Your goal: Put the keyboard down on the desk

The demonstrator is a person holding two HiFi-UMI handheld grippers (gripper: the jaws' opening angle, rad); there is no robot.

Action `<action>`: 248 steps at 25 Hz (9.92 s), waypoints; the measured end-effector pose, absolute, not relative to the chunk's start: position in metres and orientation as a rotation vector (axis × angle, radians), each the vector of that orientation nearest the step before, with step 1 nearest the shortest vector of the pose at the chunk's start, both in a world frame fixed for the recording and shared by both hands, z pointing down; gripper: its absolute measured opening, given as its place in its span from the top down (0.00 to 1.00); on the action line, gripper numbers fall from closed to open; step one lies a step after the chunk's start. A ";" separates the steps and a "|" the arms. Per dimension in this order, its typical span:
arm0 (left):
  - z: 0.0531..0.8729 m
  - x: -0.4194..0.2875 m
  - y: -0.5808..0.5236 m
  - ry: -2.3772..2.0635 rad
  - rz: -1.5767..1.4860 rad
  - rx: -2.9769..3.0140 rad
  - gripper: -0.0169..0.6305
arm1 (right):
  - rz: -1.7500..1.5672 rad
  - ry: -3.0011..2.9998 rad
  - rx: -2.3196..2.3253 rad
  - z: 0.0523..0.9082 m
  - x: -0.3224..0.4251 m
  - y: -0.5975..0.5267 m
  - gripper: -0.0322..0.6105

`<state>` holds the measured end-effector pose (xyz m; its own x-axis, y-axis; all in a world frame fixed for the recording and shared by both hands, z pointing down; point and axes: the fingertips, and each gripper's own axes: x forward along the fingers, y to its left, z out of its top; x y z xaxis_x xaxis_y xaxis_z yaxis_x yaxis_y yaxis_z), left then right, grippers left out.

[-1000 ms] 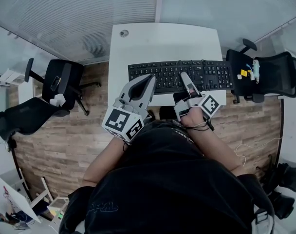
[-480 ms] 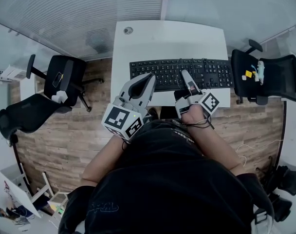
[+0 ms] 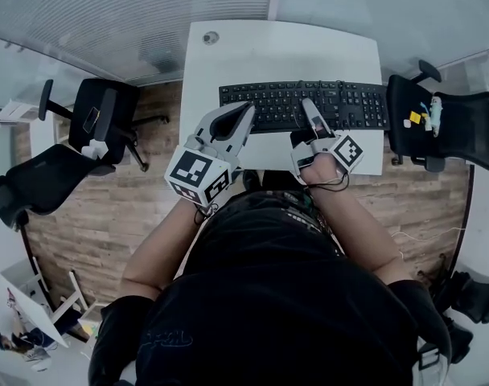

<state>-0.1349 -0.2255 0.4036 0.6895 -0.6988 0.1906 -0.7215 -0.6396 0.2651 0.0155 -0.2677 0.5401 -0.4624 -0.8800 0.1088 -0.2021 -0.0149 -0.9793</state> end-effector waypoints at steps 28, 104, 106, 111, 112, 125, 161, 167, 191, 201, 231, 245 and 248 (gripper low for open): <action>0.505 -0.103 -0.285 -1.088 0.257 2.341 0.95 | -1.777 1.505 -1.210 0.683 0.022 -0.315 0.80; 0.506 -0.090 -0.249 -1.053 0.245 2.345 0.95 | -2.111 1.574 -1.319 0.750 0.015 -0.261 0.40; 0.505 -0.091 -0.245 -1.051 0.245 2.348 0.95 | -2.107 1.577 -1.321 0.749 0.015 -0.259 0.40; 0.500 -0.095 -0.236 -1.044 0.232 2.354 0.95 | -2.092 1.593 -1.339 0.749 0.016 -0.251 0.40; 0.498 -0.096 -0.234 -1.043 0.232 2.358 0.95 | -2.088 1.598 -1.344 0.749 0.017 -0.249 0.40; 0.480 -0.111 -0.209 -1.036 0.198 2.429 0.95 | -1.667 2.186 -1.421 0.670 0.005 -0.241 0.64; 0.446 -0.058 -0.169 -0.944 0.173 2.593 0.95 | -0.438 2.910 -1.262 0.457 -0.029 -0.181 0.91; 0.444 -0.023 -0.160 -0.984 0.164 2.569 0.95 | -0.424 2.945 -1.216 0.454 0.003 -0.163 0.91; 0.458 0.088 -0.076 -1.203 0.197 2.494 0.95 | -0.440 3.021 -1.013 0.466 0.120 -0.082 0.91; 0.459 0.084 -0.030 -1.307 0.185 2.421 0.95 | -0.434 3.078 -0.880 0.466 0.115 -0.036 0.91; 0.446 -0.025 0.095 -1.237 0.189 2.504 0.95 | -0.384 3.066 -0.982 0.449 0.007 0.086 0.91; 0.448 -0.052 0.158 -1.154 0.201 2.559 0.95 | -0.354 3.019 -1.070 0.449 -0.021 0.155 0.91; 0.448 -0.056 0.169 -1.147 0.197 2.561 0.95 | -0.361 3.012 -1.089 0.448 -0.023 0.166 0.91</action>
<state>-0.0556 0.1692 0.4475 0.6665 -0.7002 0.2558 -0.7454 -0.6225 0.2383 -0.0226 0.1655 0.4484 -0.7686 -0.6216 0.1513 -0.6398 0.7468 -0.1815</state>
